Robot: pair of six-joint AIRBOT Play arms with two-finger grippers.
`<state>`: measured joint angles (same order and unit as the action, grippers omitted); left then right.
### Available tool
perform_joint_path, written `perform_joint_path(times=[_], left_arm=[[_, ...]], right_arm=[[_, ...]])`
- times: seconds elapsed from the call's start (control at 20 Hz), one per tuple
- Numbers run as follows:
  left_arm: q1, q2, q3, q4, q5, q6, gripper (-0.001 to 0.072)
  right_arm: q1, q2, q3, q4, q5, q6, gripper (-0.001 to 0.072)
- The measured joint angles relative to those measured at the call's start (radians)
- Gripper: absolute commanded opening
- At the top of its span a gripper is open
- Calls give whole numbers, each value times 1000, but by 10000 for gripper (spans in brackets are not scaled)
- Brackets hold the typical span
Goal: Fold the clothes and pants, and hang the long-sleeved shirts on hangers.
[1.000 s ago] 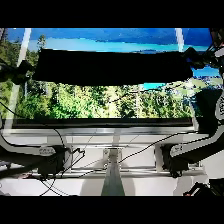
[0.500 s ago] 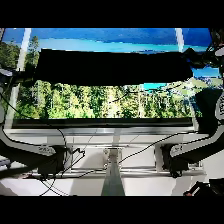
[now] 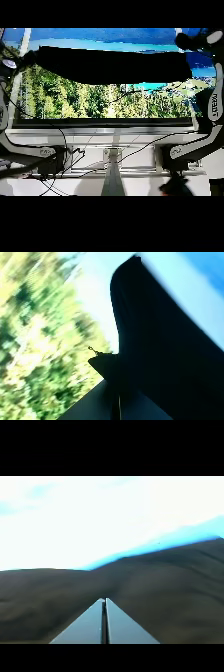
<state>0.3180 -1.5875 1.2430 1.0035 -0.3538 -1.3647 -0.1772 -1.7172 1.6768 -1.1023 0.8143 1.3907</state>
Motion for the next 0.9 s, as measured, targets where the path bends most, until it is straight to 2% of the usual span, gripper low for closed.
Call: perform_joint_path(times=[0.15,0.3,0.55,0.9], left_arm=[[-33,136,6,-1,-59,79,6],[-61,277,8,-1,-150,110,6],[-116,484,8,-1,-340,130,7],[-183,670,8,-91,-414,134,7]], right_arm=[[118,-4,23,0,-46,19,14],[260,-17,32,0,-79,60,14],[505,-57,54,27,-100,122,14],[805,-183,185,76,-121,163,14]])
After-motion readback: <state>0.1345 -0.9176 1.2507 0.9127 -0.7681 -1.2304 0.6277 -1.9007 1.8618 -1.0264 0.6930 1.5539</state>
